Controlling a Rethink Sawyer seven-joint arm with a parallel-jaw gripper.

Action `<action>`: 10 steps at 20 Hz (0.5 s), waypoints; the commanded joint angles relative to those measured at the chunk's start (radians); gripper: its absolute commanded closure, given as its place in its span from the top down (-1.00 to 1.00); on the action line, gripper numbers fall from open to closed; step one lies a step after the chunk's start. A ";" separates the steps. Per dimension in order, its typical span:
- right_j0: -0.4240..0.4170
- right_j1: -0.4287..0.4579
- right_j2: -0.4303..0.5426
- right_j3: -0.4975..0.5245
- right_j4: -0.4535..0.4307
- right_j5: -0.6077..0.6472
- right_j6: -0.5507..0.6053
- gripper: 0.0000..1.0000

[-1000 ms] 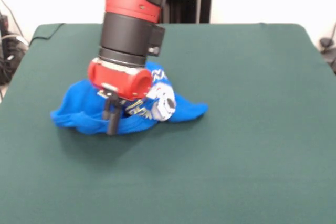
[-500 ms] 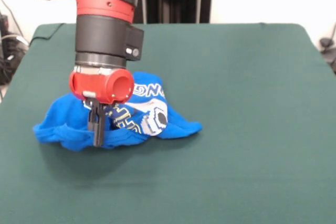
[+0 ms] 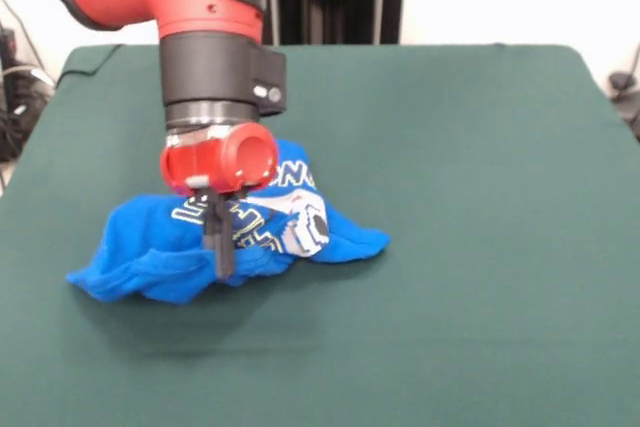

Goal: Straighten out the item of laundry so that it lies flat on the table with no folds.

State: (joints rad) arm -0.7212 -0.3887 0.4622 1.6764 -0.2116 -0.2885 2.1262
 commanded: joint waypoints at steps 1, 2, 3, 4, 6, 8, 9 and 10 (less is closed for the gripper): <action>-0.069 -0.031 0.305 0.221 -0.080 0.031 0.207 -1.00; -0.146 0.016 0.406 0.238 -0.139 0.065 0.176 -1.00; -0.180 0.035 0.449 0.252 -0.151 0.085 0.165 -1.00; -0.238 0.073 0.522 0.278 -0.169 0.124 0.153 -1.00; -0.312 0.125 0.618 0.316 -0.189 0.179 0.131 -1.00; -0.377 0.203 0.708 0.348 -0.209 0.226 0.108 -1.00; -0.395 0.225 0.734 0.361 -0.208 0.238 0.103 -1.00; -0.429 0.283 0.786 0.382 -0.208 0.269 0.096 -1.00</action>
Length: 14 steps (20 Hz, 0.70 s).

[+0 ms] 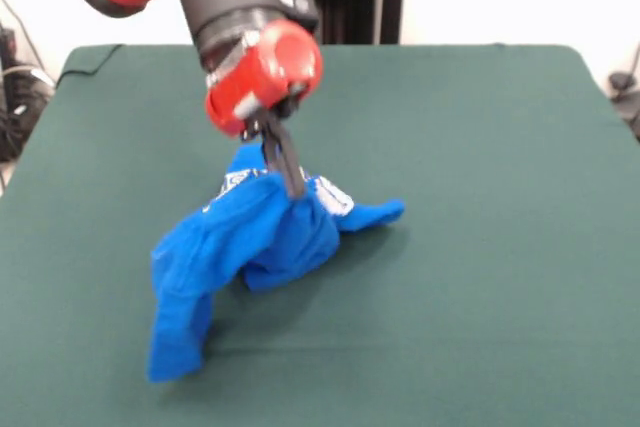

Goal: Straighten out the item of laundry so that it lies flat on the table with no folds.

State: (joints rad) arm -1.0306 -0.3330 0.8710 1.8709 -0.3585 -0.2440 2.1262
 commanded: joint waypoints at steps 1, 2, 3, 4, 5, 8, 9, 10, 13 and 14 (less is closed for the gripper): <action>-0.134 0.251 0.402 0.198 -0.057 0.237 0.088 -1.00; -0.159 0.292 0.443 0.215 -0.040 0.270 0.082 -1.00; -0.176 0.320 0.469 0.223 -0.025 0.292 0.074 -1.00; -0.201 0.381 0.511 0.235 -0.009 0.329 0.061 -1.00; -0.214 0.410 0.532 0.238 0.006 0.351 0.049 -1.00; -0.251 0.536 0.614 0.254 0.045 0.443 -0.002 -1.00; -0.260 0.570 0.639 0.260 0.058 0.468 -0.014 -1.00; -0.267 0.582 0.660 0.277 0.081 0.478 0.002 -1.00; -0.277 0.564 0.682 0.317 0.119 0.476 0.059 -1.00; -0.282 0.547 0.682 0.351 0.151 0.476 0.110 -1.00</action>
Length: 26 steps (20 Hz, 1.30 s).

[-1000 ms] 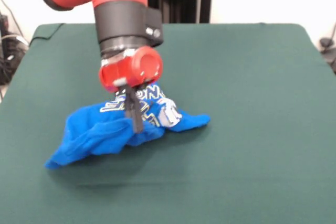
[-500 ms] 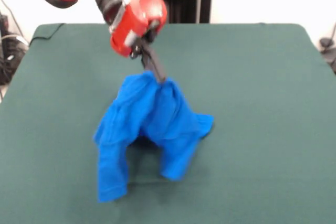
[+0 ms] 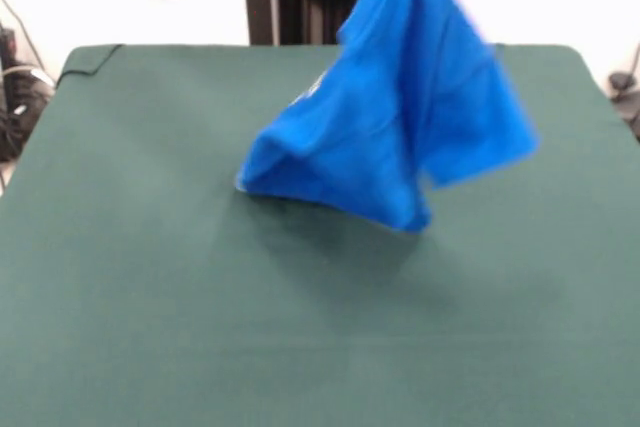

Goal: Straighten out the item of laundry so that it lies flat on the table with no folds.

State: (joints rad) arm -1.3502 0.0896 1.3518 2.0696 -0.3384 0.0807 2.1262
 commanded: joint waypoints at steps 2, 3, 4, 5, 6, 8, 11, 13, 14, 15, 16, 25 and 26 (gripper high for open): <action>0.032 0.090 0.168 0.193 0.156 0.132 0.168 -1.00; 0.032 0.102 0.153 0.201 0.160 0.125 0.172 -1.00; 0.032 0.095 0.132 0.223 0.167 0.104 0.193 -1.00; 0.033 0.095 0.122 0.234 0.176 0.106 0.192 -1.00; 0.031 0.093 0.090 0.254 0.192 0.109 0.206 -1.00; 0.032 0.121 0.043 0.274 0.219 0.114 0.212 -1.00; 0.036 0.102 -0.021 0.267 0.228 0.132 0.178 -1.00; 0.029 0.116 -0.061 0.249 0.224 0.171 0.122 -1.00; 0.031 0.110 -0.084 0.239 0.220 0.180 0.103 -1.00; 0.027 0.111 -0.098 0.238 0.218 0.184 0.093 -1.00; 0.029 0.106 -0.118 0.230 0.214 0.191 0.081 -1.00; -0.001 -0.067 -0.145 0.265 0.267 0.259 0.143 -1.00; -0.004 -0.087 -0.158 0.266 0.265 0.259 0.143 -1.00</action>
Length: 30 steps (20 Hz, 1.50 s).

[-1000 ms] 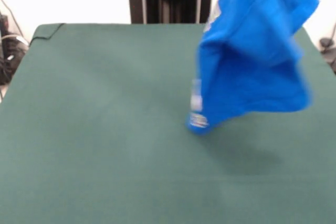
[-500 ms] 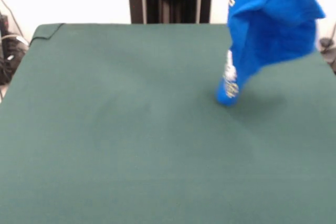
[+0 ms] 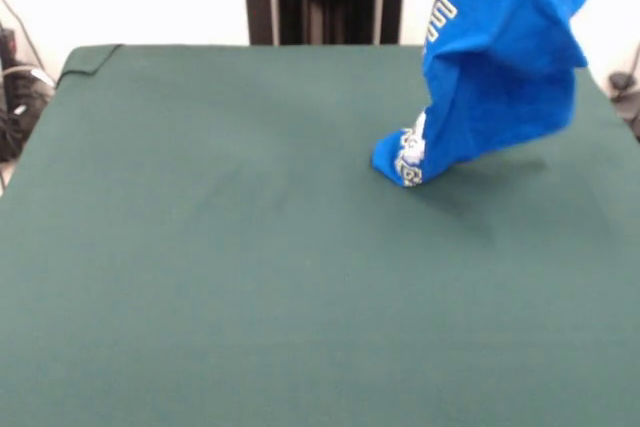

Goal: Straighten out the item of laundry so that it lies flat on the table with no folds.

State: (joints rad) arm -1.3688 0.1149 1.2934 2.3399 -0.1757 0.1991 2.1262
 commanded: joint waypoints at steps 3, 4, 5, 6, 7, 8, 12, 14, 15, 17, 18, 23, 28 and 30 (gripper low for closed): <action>-0.006 -0.169 -0.068 0.029 0.123 0.144 0.168 -1.00; -0.010 -0.184 -0.057 0.035 0.130 0.144 0.173 -1.00; -0.013 -0.198 -0.046 0.042 0.137 0.143 0.178 -1.00; -0.016 -0.202 -0.045 0.047 0.140 0.140 0.176 -1.00; -0.016 -0.225 -0.014 0.071 0.153 0.123 0.199 -1.00; -0.019 -0.228 0.006 0.084 0.161 0.117 0.205 -1.00; -0.021 -0.241 0.095 0.139 0.205 0.075 0.244 -1.00; 0.005 -0.240 0.113 0.151 0.213 0.030 0.253 -1.00; 0.017 -0.245 0.120 0.158 0.217 0.007 0.258 -1.00; 0.046 -0.251 0.119 0.162 0.214 -0.036 0.258 -1.00; 0.066 -0.253 0.127 0.165 0.215 -0.063 0.268 -1.00; 0.123 -0.295 0.163 0.169 0.239 -0.119 0.297 -1.00; 0.210 -0.392 0.256 0.192 0.291 -0.237 0.383 -1.00; 0.240 -0.445 0.281 0.204 0.315 -0.280 0.415 -1.00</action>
State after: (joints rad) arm -1.2530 -0.2254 1.4781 2.4979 0.0210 0.0498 2.1458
